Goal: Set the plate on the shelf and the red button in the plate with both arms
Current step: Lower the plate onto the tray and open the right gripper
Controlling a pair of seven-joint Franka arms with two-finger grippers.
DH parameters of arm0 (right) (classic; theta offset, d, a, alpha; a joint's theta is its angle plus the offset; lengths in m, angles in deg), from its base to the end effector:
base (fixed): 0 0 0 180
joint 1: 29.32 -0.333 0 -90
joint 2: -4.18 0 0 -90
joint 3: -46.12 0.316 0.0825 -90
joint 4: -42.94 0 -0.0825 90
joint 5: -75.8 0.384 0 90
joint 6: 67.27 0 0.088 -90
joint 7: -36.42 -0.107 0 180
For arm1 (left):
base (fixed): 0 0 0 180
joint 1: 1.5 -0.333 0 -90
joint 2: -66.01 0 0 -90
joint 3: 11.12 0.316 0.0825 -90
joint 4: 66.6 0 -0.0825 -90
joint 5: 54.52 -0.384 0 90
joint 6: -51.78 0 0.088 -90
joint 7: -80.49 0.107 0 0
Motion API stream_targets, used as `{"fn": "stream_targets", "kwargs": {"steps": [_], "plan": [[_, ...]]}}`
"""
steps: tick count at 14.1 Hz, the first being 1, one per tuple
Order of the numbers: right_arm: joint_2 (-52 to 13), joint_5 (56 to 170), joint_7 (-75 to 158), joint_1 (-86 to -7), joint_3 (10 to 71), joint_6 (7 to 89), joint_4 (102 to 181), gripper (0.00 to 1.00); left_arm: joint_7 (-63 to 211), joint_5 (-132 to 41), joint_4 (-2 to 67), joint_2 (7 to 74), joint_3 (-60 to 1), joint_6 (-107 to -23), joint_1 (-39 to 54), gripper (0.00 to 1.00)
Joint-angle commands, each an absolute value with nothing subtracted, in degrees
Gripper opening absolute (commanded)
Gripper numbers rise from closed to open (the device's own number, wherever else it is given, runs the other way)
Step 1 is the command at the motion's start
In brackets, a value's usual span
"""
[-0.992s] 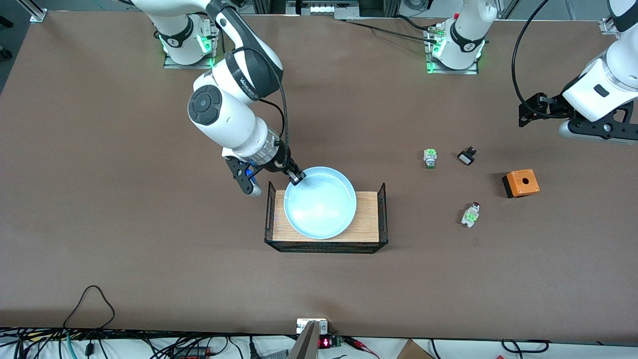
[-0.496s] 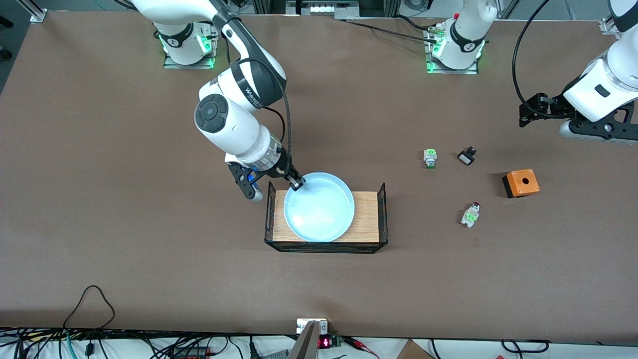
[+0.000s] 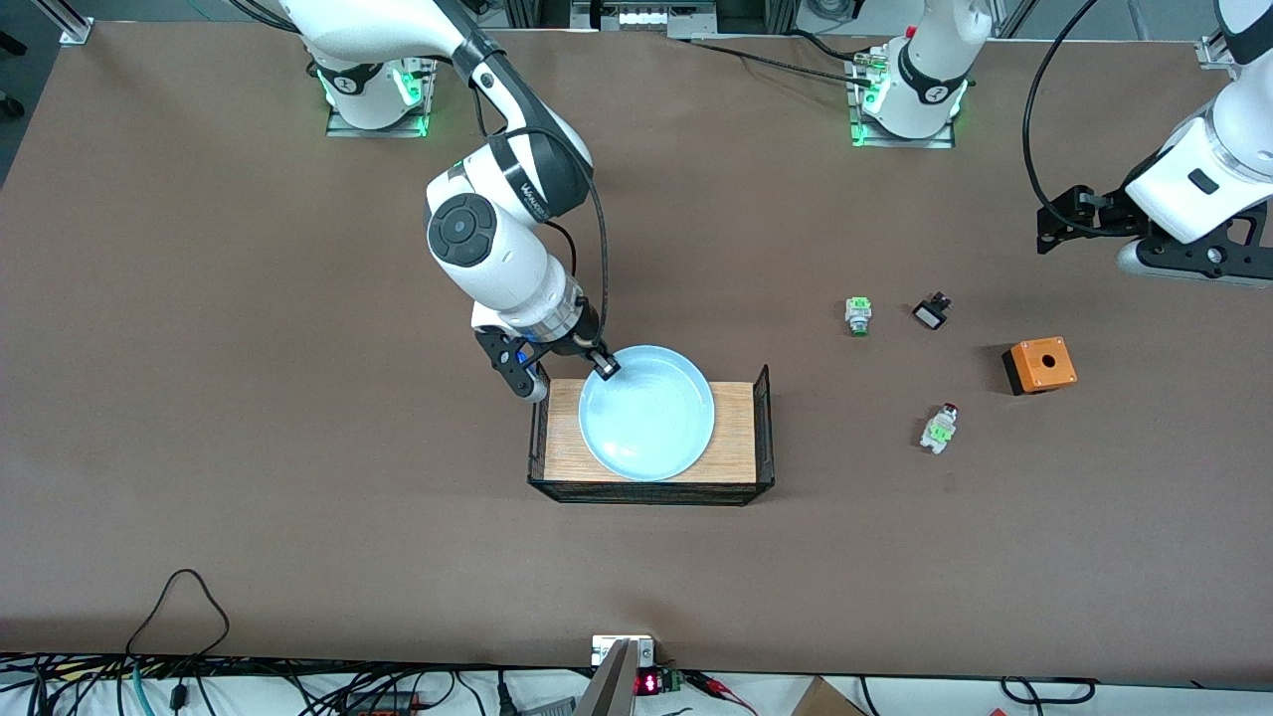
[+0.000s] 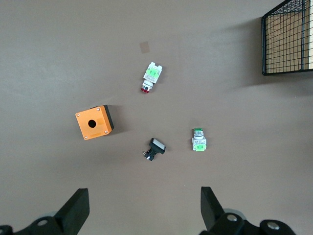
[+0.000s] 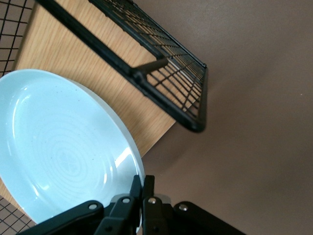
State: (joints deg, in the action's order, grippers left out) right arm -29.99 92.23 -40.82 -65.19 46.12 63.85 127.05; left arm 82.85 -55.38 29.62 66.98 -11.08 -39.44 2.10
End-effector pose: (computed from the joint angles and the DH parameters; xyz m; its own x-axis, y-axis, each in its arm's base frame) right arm 0.5902 0.4347 0.3549 0.6385 -0.7434 -0.1991 -0.7667 -0.5919 -0.2487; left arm 0.5464 -0.0324 0.5845 0.9921 -0.1033 -0.0708 -0.1044 -0.9945 -0.0120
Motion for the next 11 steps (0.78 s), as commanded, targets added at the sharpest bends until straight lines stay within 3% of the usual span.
{"fn": "stream_targets", "kwargs": {"steps": [1,2,3,4,7,11], "plan": [[-31.15,90.48,-41.54,-66.41,45.50,63.77,125.74,0.00,83.13,-54.79,27.97,66.19,-10.85,-38.22,2.01,1.00],[-31.32,90.47,-41.97,-67.02,45.33,63.86,125.74,0.03,83.04,-54.79,27.97,66.19,-10.85,-38.13,2.01,1.00],[-31.50,91.00,-42.41,-67.46,44.37,63.86,125.74,0.62,82.87,-54.70,27.89,66.19,-10.85,-38.13,2.01,1.00],[-31.50,90.22,-42.24,-68.95,43.49,63.86,125.74,0.98,82.87,-54.70,27.89,66.19,-10.85,-38.22,2.01,1.00],[-31.24,90.04,-42.33,-72.99,39.54,63.68,125.47,1.00,82.87,-54.70,27.89,65.49,-10.85,-38.13,2.10,1.00],[-28.70,90.04,-41.89,-73.01,38.65,61.76,125.39,1.00,83.04,-55.14,27.89,62.78,-10.85,-37.69,2.10,1.00]]}}
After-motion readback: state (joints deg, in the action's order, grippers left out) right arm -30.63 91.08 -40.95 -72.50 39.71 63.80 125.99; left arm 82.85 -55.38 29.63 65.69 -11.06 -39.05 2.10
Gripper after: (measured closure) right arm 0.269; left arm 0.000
